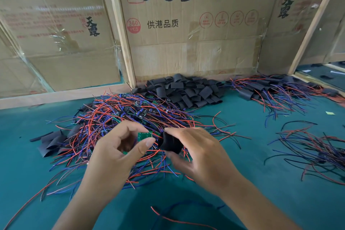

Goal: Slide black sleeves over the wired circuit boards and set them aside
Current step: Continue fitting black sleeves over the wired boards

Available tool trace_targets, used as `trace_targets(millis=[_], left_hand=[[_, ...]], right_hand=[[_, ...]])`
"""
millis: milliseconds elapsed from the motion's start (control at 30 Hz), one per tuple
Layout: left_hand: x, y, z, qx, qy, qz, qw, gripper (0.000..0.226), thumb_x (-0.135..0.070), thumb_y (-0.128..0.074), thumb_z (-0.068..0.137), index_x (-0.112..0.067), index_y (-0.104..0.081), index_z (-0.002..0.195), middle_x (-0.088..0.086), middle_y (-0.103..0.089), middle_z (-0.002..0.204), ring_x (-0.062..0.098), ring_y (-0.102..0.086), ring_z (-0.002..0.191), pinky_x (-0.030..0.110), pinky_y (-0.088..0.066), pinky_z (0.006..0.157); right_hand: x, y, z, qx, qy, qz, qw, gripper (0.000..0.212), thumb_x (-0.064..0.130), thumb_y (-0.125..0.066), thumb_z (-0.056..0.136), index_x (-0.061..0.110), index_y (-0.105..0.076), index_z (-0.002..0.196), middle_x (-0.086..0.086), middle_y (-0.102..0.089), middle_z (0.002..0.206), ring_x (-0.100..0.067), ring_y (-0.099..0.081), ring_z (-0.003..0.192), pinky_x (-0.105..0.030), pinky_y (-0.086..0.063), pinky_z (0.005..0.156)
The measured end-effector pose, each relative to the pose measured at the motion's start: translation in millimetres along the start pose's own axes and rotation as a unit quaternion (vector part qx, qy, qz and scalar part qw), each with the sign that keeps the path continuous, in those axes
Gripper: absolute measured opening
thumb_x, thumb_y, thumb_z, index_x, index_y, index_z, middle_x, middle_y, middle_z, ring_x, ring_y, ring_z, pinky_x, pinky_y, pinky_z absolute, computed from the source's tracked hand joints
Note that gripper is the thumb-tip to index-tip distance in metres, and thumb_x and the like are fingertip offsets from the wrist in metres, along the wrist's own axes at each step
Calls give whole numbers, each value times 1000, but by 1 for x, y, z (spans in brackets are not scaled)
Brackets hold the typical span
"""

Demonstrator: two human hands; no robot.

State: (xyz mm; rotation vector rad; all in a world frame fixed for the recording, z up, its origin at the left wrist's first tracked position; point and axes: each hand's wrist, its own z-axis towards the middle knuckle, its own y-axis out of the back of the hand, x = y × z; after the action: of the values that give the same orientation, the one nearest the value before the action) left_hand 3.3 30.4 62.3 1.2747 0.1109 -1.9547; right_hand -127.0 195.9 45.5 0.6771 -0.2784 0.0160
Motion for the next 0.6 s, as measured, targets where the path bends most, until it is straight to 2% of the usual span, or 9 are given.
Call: trace_targets(millis=[100, 133, 200, 267, 333, 400, 500, 600], left_hand=[[-2, -5, -2, 13, 1, 17, 1000, 42, -62, -71, 74, -30, -70, 102, 7, -54, 72, 27, -45, 64, 35, -37, 58], [-4, -7, -3, 11, 2, 18, 1000, 41, -62, -71, 73, -32, -71, 101, 8, -56, 74, 28, -46, 65, 35, -38, 59], [-7, -10, -4, 1, -3, 13, 1000, 32, -58, -74, 75, -35, -72, 96, 1, -59, 73, 15, -46, 59, 24, -37, 55], [-9, -13, -4, -14, -8, 4, 1000, 19, -46, -81, 79, -34, -73, 90, -7, -58, 69, 1, -42, 55, 11, -33, 53], [-11, -16, -4, -25, 1, -27, 999, 13, -36, -80, 75, -33, -74, 86, -6, -58, 67, -1, -43, 55, 9, -35, 55], [-13, -20, -5, -34, 17, -80, 996, 15, -36, -75, 73, -28, -74, 85, -5, -60, 65, -1, -48, 57, 9, -40, 58], [-12, -22, -4, -49, 36, -128, 990, 21, -34, -77, 71, -23, -72, 89, -2, -60, 67, 6, -54, 61, 16, -46, 59], [-10, -22, -5, -70, 30, -102, 992, 26, -42, -87, 74, -27, -72, 88, 9, -60, 72, 25, -54, 62, 34, -48, 58]], right_hand=[[4, 0, -1, 37, -28, 84, 995, 42, 17, -72, 90, 8, -61, 129, 0, -68, 115, -17, -63, 105, -26, -48, 91], [5, 0, -2, 41, -36, 101, 993, 43, 16, -72, 90, 8, -60, 130, 0, -67, 116, -15, -62, 105, -25, -48, 91], [6, 0, -1, 43, -53, 126, 990, 43, 15, -72, 90, 10, -60, 131, 1, -66, 115, -11, -60, 103, -21, -47, 89], [6, 0, -1, 44, -61, 133, 988, 43, 15, -72, 90, 10, -59, 131, 2, -65, 113, -9, -58, 100, -20, -46, 87], [7, -1, -1, 45, -68, 140, 987, 43, 15, -71, 90, 10, -59, 131, 1, -64, 112, -11, -59, 97, -24, -48, 85], [9, -2, -1, 42, -77, 156, 984, 42, 14, -70, 90, 11, -59, 131, 2, -63, 108, -12, -58, 89, -28, -50, 80], [11, -2, -1, 39, -88, 171, 981, 39, 14, -69, 91, 12, -59, 129, 3, -62, 105, -10, -56, 84, -30, -50, 77], [11, -1, -1, 33, -94, 173, 980, 37, 15, -69, 92, 12, -61, 128, 3, -64, 106, -3, -55, 85, -24, -49, 78]])
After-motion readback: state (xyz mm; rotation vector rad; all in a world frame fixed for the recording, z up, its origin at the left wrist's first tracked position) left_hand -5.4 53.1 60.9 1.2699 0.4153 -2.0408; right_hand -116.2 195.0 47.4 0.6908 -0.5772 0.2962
